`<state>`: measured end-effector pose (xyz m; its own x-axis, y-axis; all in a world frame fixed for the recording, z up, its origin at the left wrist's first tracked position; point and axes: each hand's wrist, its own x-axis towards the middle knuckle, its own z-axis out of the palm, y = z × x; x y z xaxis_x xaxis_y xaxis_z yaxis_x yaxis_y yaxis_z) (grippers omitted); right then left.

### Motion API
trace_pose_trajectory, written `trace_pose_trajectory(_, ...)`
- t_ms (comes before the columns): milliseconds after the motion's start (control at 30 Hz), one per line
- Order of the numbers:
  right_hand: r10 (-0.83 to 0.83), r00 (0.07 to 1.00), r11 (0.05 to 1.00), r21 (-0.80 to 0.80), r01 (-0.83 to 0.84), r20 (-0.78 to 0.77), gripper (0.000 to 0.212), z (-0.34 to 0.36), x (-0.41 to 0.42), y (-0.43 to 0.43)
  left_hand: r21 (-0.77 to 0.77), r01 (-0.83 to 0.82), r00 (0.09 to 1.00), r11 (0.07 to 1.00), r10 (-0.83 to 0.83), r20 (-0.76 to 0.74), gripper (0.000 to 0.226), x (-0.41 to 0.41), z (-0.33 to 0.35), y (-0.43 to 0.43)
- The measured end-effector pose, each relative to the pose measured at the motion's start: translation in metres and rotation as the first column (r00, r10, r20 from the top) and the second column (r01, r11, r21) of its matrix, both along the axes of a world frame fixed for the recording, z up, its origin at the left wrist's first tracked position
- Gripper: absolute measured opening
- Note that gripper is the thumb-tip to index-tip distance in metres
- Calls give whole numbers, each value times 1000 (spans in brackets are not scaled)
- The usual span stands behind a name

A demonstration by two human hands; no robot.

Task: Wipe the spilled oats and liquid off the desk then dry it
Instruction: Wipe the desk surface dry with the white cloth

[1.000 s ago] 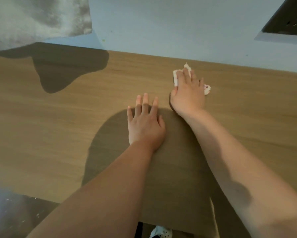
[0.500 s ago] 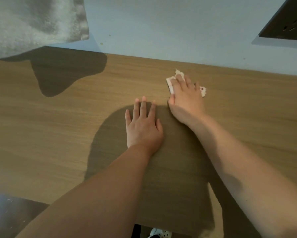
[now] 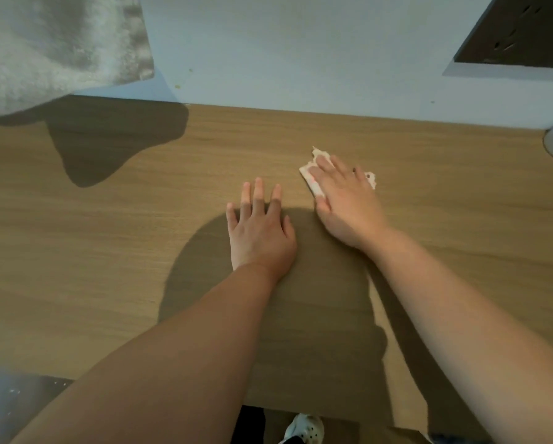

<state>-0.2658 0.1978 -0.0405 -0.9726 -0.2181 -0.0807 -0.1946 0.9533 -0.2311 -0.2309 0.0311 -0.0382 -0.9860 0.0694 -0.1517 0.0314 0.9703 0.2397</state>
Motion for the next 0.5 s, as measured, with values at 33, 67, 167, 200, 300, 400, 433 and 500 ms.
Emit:
trace_pose_trajectory(33,-20,1000,1000,-9,20,-17,56,2,5,17,5,-3,1000,1000,3,-1,59,1,0,0)
trace_pose_trajectory(67,-119,992,993,-16,118,-39,56,2,9,34,6,-7,1000,1000,7,-2,59,1,-1,0)
trace_pose_trajectory(167,-465,885,885,4,465,-28,57,7,27,48,-4,-4,1000,1000,4,21,59,-1,-1,0)
trace_pose_trajectory(200,-472,881,882,3,472,-20,60,9,35,35,-5,-6,1000,1000,7,25,59,-1,0,0)
trace_pose_trajectory(300,-238,969,971,7,238,64,65,8,60,1,-2,-16,1000,1000,16,19,60,-1,0,1)
trace_pose_trajectory(400,-207,977,978,36,205,60,68,15,69,25,-14,-12,1000,1000,12,13,61,-1,-1,1)
trace_pose_trajectory(433,-270,961,963,22,269,67,67,20,68,36,-15,-9,1000,1000,10,10,61,-2,-1,0)
trace_pose_trajectory(500,-340,935,938,-34,345,101,58,30,65,49,-14,-10,1000,1000,10,7,61,-2,-2,0)
